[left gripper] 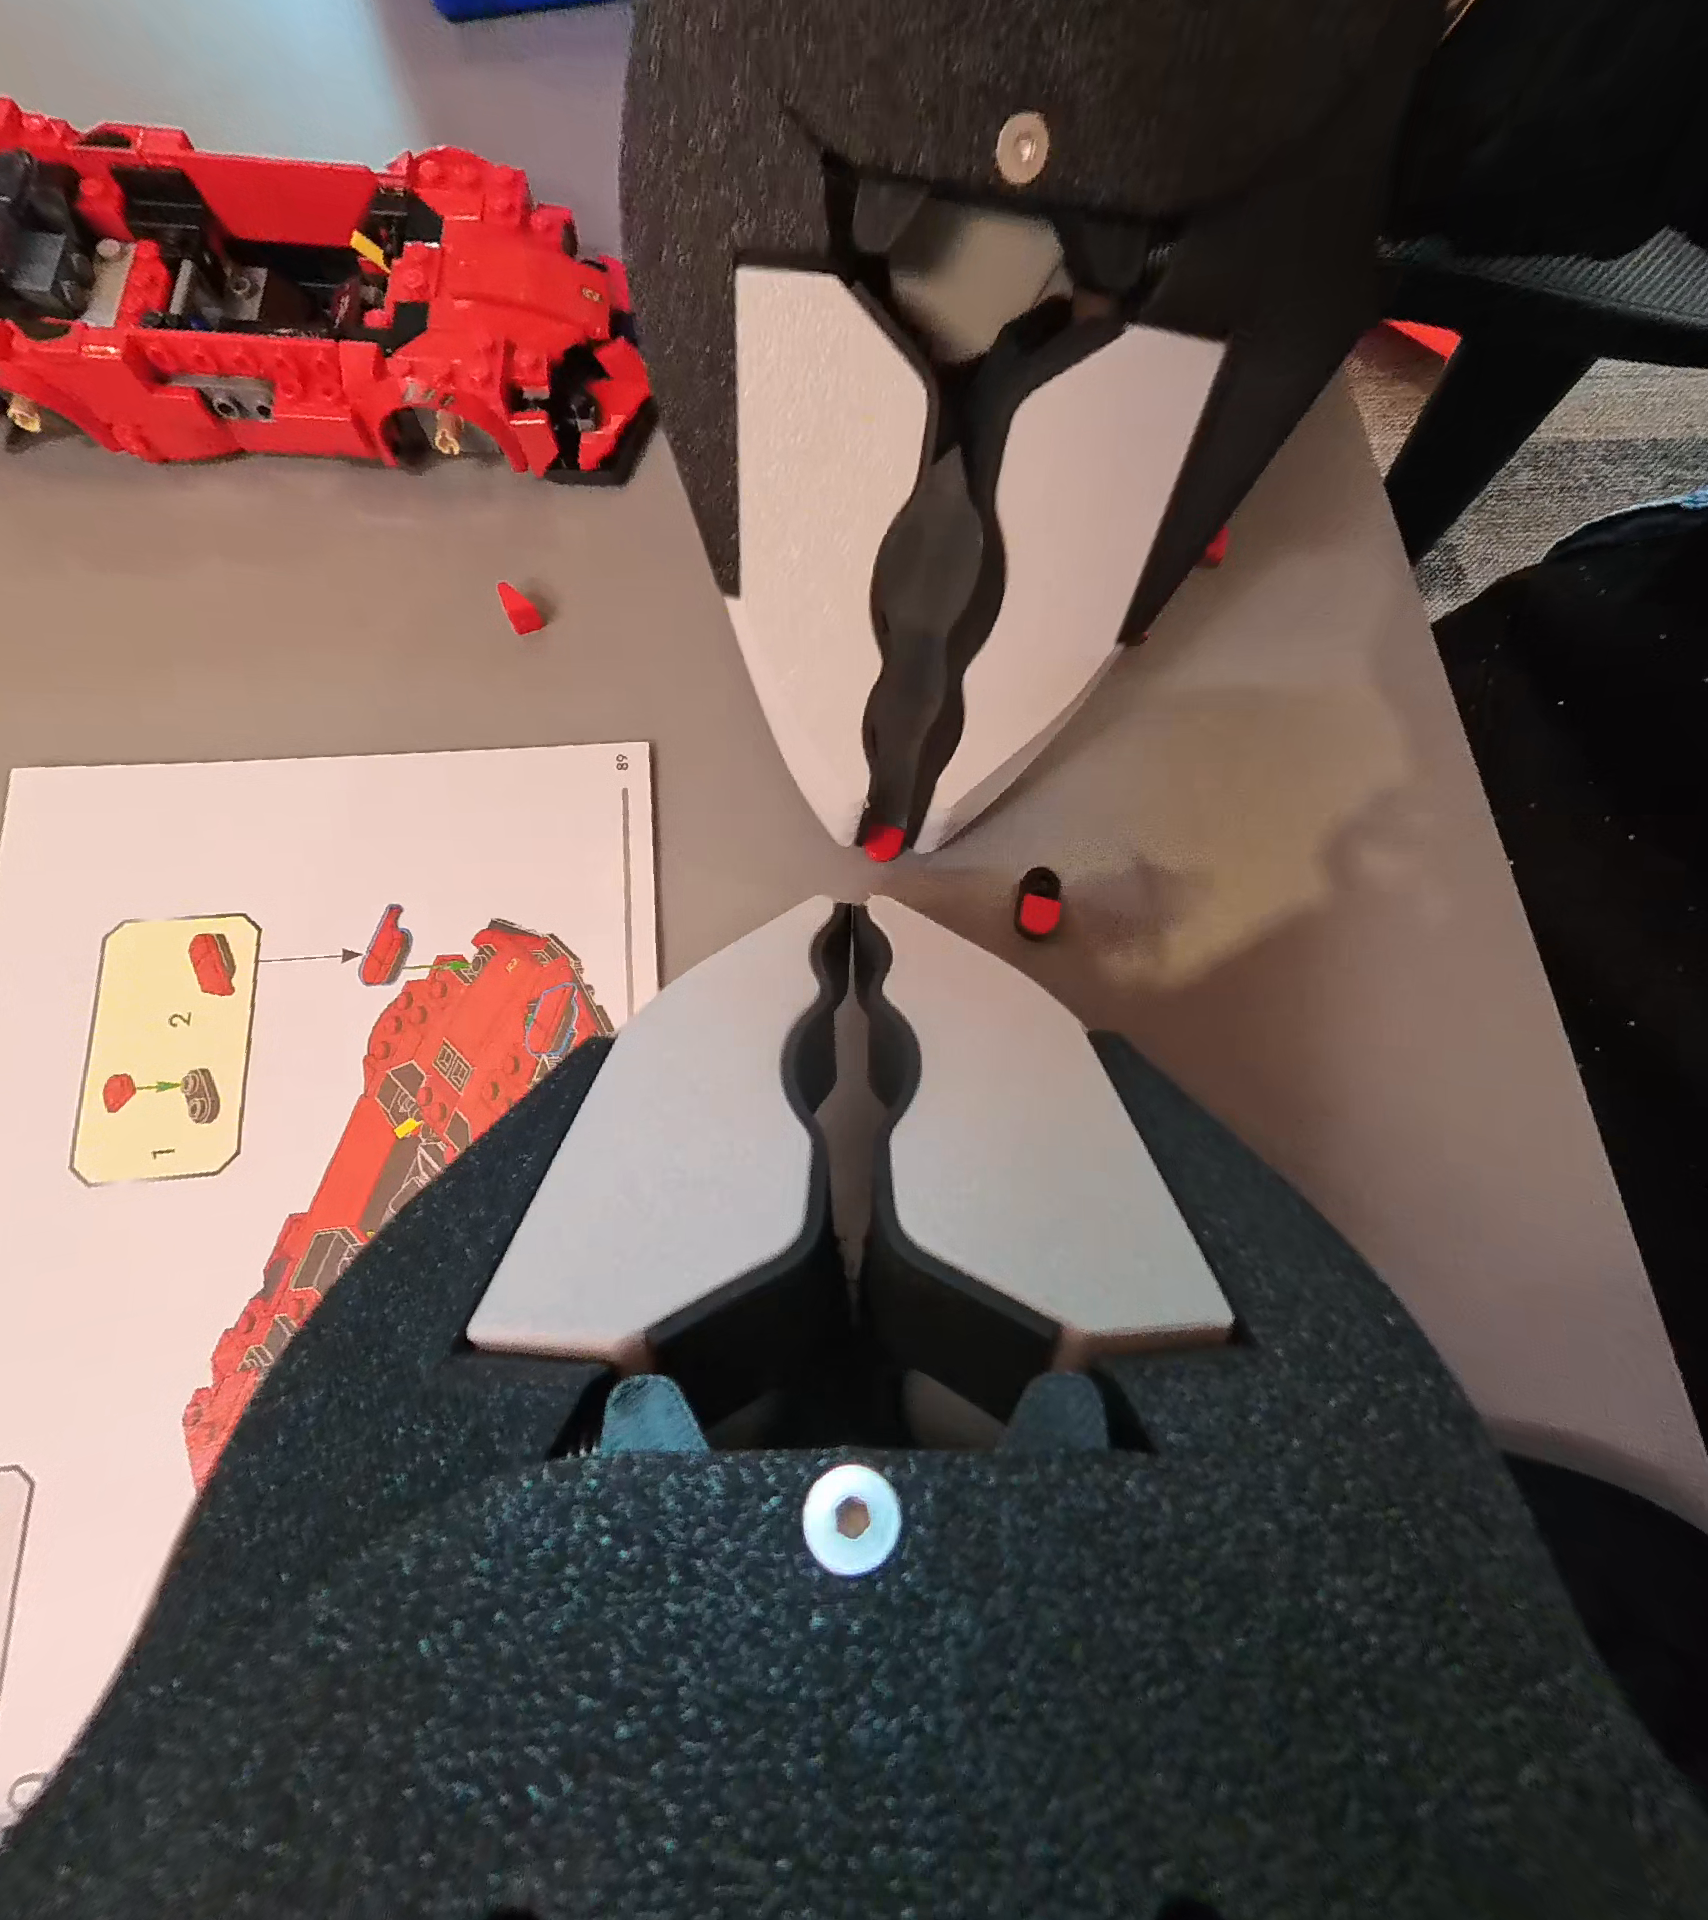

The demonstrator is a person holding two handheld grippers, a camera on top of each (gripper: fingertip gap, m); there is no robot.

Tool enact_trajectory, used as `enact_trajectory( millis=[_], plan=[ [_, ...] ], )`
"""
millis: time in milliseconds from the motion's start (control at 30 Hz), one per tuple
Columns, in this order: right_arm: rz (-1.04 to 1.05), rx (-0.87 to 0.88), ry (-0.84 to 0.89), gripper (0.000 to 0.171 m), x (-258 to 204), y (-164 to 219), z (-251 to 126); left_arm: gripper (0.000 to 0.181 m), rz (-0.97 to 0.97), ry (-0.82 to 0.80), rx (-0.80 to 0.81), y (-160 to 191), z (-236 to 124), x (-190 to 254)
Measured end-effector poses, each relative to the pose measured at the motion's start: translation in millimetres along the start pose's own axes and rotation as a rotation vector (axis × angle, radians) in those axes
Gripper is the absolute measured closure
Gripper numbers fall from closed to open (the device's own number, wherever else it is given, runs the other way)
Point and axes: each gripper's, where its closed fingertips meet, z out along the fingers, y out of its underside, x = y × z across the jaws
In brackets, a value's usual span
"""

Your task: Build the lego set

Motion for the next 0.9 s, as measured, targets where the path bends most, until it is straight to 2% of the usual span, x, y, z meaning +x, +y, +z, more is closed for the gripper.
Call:
enact_trajectory(
  millis=[267,433,900],
  plan=[
    [-0.010,-0.017,-0.019,0.164,-1,2,1,0.181,0.013,-0.016,0.036,-3,-4,-2],
    [0.029,0.042,0.000,0.164,15,2,-23,0.181,0.022,-0.030,0.057,-3,-6,-5],
    [0.023,0.006,-0.034,0.164,8,7,-6,0.181,0.067,-0.032,0.028,0,-1,-4]
  ],
)
